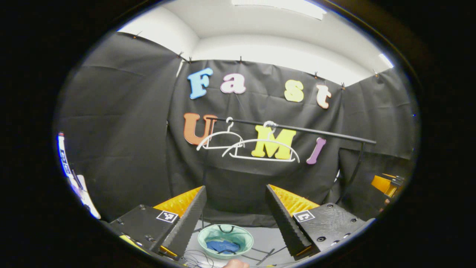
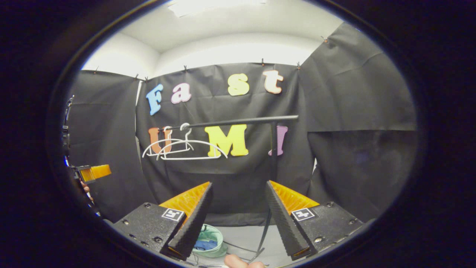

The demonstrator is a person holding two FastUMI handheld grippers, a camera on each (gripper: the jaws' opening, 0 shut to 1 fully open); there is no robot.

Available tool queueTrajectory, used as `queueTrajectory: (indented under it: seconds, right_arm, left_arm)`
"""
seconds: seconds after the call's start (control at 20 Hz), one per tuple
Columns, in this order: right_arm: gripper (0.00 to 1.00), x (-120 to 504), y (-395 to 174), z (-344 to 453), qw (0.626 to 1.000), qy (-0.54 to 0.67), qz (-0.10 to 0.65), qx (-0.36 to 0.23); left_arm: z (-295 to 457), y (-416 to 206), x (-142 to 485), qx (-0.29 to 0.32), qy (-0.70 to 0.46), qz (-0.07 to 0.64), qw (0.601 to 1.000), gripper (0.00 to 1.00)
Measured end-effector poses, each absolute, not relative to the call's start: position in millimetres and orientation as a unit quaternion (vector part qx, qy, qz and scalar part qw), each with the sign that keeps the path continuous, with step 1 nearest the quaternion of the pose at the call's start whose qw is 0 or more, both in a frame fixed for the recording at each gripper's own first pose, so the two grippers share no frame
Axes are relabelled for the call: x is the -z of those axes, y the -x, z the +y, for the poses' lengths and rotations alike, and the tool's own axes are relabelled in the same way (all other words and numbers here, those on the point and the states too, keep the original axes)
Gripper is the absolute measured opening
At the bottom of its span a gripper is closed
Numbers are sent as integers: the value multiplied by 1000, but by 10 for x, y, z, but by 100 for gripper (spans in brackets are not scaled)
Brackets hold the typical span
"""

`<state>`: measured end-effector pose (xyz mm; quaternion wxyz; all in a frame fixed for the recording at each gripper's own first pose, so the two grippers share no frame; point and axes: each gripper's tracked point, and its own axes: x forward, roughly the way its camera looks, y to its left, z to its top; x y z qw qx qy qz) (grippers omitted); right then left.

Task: Grasp the clothes on the hanger with both hands and then place them into the laundry hamper below.

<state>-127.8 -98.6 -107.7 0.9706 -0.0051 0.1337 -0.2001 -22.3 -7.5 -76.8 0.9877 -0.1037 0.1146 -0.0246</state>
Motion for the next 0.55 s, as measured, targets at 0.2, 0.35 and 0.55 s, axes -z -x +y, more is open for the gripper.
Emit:
queueTrajectory:
  seconds: [0.2, 0.35, 0.55]
  right_arm:
    - [90, 645, 1649, -1089, 979, 11, 88, 184]
    - [91, 406, 1826, -1126, 978, 28, 74, 193]
    - [92, 132, 1945, -1032, 977, 46, 38, 203]
  left_arm:
    - [-26, 664, 297, 19, 88, 67, 994, 95]
    - [-107, 788, 123, 44, 74, 53, 995, 100]
    - [-61, 964, -254, 74, 49, -10, 996, 100]
